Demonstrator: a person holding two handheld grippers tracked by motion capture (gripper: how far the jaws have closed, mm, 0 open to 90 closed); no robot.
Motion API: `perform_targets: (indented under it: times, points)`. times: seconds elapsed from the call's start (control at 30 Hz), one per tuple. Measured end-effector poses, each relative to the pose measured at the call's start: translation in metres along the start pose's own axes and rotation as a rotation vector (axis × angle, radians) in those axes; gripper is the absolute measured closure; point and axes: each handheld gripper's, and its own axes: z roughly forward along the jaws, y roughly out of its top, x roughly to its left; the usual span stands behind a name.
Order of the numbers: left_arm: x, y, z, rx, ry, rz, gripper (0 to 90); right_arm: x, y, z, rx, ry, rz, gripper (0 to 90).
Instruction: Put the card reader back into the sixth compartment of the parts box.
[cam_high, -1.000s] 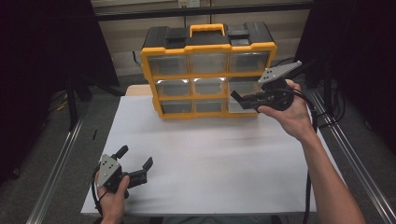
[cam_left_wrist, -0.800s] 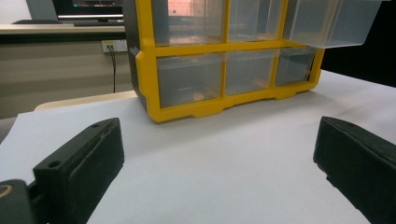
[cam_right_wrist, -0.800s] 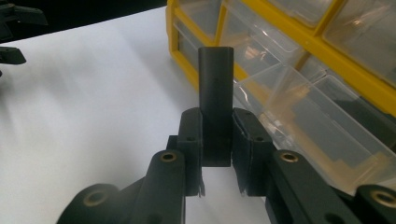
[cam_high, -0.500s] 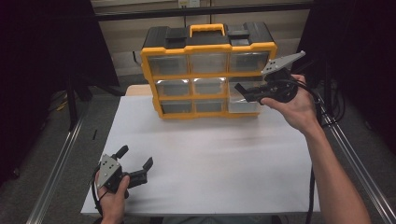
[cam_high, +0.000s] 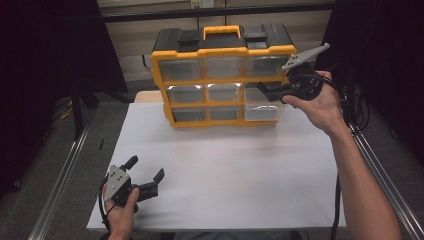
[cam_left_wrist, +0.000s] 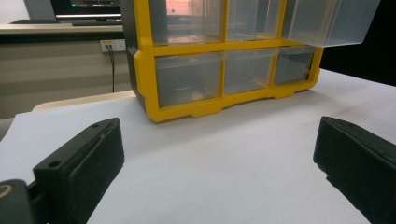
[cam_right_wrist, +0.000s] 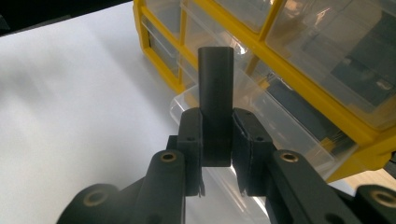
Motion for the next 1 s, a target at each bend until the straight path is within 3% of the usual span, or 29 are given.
perform_targets:
  times: [0.23, 0.43, 0.77, 1.0]
  points:
    - [0.000, 0.000, 0.000, -0.003, -0.002, -0.006, 1.9, -0.006, 0.009, 0.003, 0.030, -0.007, 0.009, 74.0]
    - [0.000, 0.000, 0.000, -0.002, -0.006, -0.004, 1.9, -0.017, 0.014, 0.012, 0.092, -0.015, 0.044, 74.1]
    - [0.001, 0.000, 0.000, 0.000, -0.008, -0.005, 1.9, -0.022, 0.023, 0.017, 0.126, -0.023, 0.037, 74.0]
    - [0.001, 0.000, -0.001, -0.004, -0.005, -0.013, 1.9, -0.028, 0.022, 0.027, 0.184, -0.015, 0.044, 74.0]
